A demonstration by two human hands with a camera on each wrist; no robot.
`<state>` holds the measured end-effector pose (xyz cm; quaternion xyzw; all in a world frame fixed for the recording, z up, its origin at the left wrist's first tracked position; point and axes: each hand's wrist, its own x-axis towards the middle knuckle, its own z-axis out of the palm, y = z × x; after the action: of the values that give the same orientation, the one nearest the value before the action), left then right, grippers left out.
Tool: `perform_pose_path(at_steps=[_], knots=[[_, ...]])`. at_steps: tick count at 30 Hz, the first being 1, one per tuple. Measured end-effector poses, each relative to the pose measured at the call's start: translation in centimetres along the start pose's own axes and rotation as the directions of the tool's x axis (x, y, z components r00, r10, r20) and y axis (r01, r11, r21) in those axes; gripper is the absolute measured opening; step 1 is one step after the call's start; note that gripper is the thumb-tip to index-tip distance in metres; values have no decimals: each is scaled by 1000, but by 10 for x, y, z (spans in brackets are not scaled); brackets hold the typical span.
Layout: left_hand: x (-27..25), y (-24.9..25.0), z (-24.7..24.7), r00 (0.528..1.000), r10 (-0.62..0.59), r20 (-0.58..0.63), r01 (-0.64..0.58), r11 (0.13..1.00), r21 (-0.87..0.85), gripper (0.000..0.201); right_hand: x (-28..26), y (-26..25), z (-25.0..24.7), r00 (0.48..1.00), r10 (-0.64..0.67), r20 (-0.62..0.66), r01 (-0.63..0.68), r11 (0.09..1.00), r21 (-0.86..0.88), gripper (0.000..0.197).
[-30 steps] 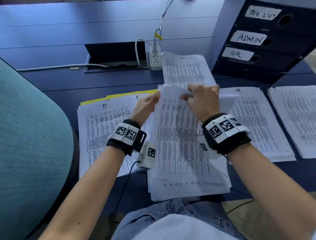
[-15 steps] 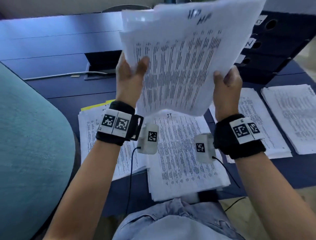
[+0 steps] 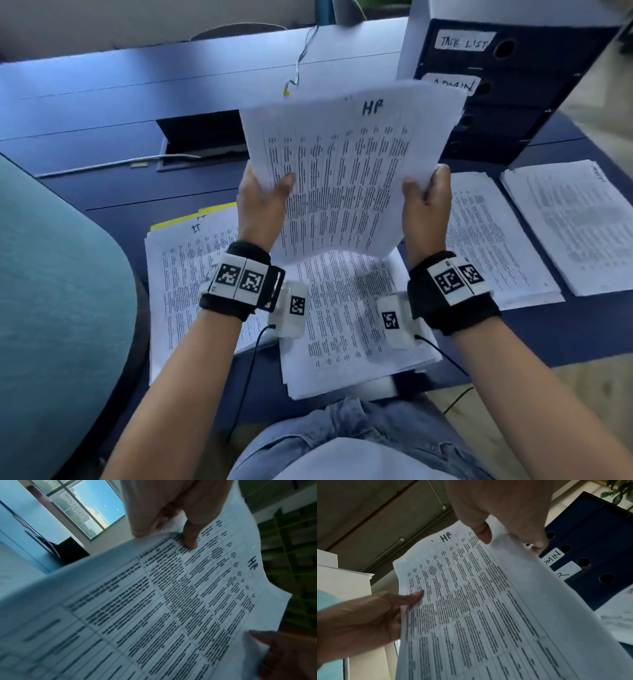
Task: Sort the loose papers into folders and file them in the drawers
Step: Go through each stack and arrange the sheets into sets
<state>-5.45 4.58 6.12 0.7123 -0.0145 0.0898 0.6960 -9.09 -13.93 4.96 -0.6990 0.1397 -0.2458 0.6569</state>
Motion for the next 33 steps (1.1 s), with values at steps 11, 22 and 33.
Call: perform_pose_path(at_steps=[11, 22, 33], knots=[[39, 18, 109, 992, -8, -124, 22, 994, 111, 37, 73, 1, -84, 996, -18, -85, -10, 950, -312, 17], [-11, -58, 226, 869, -450, 204, 257, 765, 590, 52, 120, 69, -184, 950, 295, -102, -281, 662, -695, 37], [-34, -93, 247, 741, -639, 205, 233, 531, 815, 66, 104, 115, -179, 876, 440, 199, 54, 320, -946, 32]])
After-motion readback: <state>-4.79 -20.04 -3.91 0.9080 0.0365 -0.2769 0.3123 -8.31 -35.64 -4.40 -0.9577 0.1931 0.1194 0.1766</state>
